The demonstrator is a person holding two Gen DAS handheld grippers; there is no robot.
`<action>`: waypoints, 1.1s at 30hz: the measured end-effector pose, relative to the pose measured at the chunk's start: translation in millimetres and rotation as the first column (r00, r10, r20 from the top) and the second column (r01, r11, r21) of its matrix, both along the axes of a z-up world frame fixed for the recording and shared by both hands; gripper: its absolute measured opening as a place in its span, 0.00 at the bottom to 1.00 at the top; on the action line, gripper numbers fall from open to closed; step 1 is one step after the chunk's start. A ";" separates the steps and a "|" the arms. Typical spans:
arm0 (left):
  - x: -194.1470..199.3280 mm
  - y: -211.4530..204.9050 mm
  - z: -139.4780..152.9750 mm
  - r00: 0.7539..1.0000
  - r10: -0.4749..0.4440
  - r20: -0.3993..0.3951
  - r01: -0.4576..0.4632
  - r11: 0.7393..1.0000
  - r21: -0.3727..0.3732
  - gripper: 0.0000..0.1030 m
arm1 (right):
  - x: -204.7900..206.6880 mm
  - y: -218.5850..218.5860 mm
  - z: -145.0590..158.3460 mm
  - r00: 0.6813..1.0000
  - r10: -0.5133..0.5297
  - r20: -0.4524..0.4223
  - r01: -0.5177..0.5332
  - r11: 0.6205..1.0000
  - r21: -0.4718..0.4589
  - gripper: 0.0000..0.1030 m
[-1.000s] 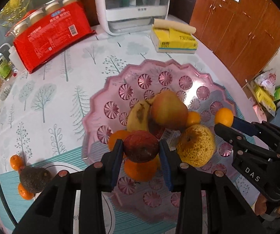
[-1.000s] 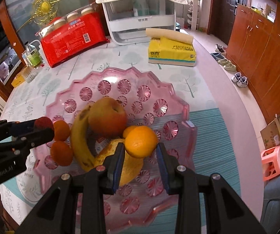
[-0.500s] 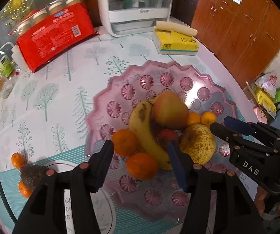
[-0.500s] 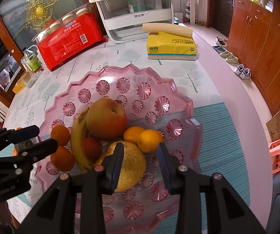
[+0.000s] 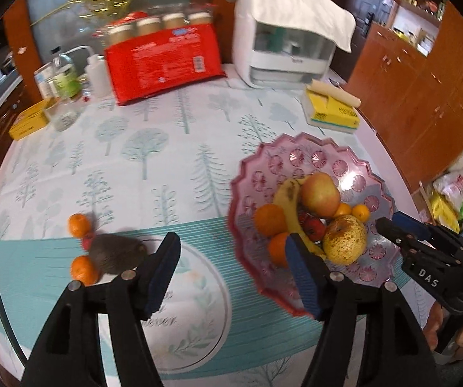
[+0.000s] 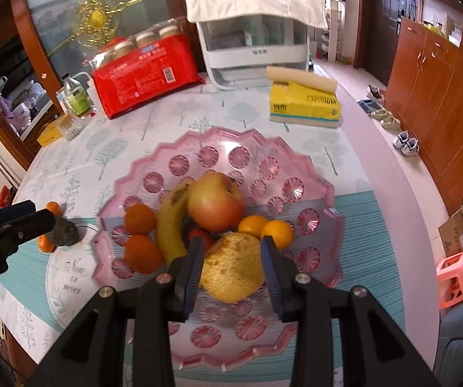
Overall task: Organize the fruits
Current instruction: 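Open both tools to release the apple and orange into the bowl, then withdraw both tools from the bowl back to the remaining fruit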
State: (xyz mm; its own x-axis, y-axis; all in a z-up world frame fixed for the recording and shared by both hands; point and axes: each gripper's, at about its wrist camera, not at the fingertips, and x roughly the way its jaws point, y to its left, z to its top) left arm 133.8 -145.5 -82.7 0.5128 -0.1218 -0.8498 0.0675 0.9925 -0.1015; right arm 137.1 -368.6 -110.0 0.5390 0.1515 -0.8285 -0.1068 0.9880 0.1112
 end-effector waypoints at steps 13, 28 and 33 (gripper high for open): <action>-56.0 73.2 58.5 0.990 0.062 0.126 -0.061 0.998 -0.007 0.72 | -49.9 43.0 66.6 0.992 0.029 0.120 -0.029 1.000 -0.004 0.35; -90.4 222.1 112.0 0.969 0.117 0.217 -0.130 0.990 0.046 0.81 | -80.6 178.0 130.5 0.970 0.072 0.232 -0.070 0.997 -0.018 0.47; -78.5 267.4 103.2 0.972 0.119 0.201 -0.137 0.988 0.077 0.81 | -76.1 217.3 120.3 0.973 0.066 0.220 -0.059 0.998 -0.036 0.56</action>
